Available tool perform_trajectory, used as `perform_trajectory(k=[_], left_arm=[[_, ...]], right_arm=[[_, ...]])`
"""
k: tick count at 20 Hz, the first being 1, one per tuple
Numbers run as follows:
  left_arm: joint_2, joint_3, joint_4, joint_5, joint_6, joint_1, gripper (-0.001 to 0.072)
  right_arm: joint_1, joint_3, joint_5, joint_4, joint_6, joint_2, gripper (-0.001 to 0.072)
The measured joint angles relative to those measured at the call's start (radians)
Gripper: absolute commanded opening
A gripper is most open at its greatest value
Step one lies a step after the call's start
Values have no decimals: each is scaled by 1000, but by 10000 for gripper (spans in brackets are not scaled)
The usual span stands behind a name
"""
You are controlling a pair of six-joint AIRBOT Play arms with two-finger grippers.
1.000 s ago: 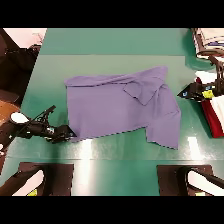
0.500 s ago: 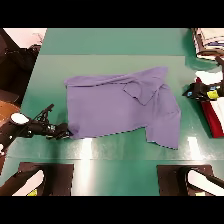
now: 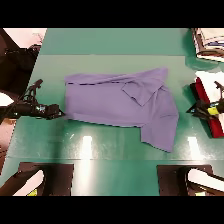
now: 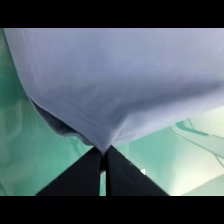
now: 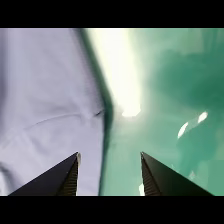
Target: Fold the shirts.
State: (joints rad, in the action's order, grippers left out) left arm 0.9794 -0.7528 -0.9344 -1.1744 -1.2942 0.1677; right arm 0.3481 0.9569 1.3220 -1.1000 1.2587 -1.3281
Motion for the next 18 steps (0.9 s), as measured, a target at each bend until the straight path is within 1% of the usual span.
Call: perform_trajectory(k=[5,6,7,8,9,10,14,16,18], left_arm=[[0,-26,-7,-9,-13,0,30],[0,-29,-7,-11,-13,0,30],[0,-29,-7,-12,-14,0,30],[0,-31,-7,-12,-16,0,30],[0,-31,-8,-14,-18,0,30],[0,-32,-7,-14,-24,0,29],[0,-61,-2,-27,-55,0,29],[-1,-135,4,-42,-63,0,29],[-1,-266,11,-59,-72,0,29]], right_arm=[[6,-40,-25,169,-77,-122,447],[-2,-43,-22,188,-86,-137,433],[-11,-44,-21,195,-91,-146,378],[-23,-45,-24,195,-95,-153,215],[-40,-47,-32,192,-98,-160,68],[-56,-50,-35,184,-103,-164,17],[-106,-40,-45,165,-122,-130,15],[-125,4,-40,179,-122,-62,15],[-133,90,-39,183,-110,25,16]])
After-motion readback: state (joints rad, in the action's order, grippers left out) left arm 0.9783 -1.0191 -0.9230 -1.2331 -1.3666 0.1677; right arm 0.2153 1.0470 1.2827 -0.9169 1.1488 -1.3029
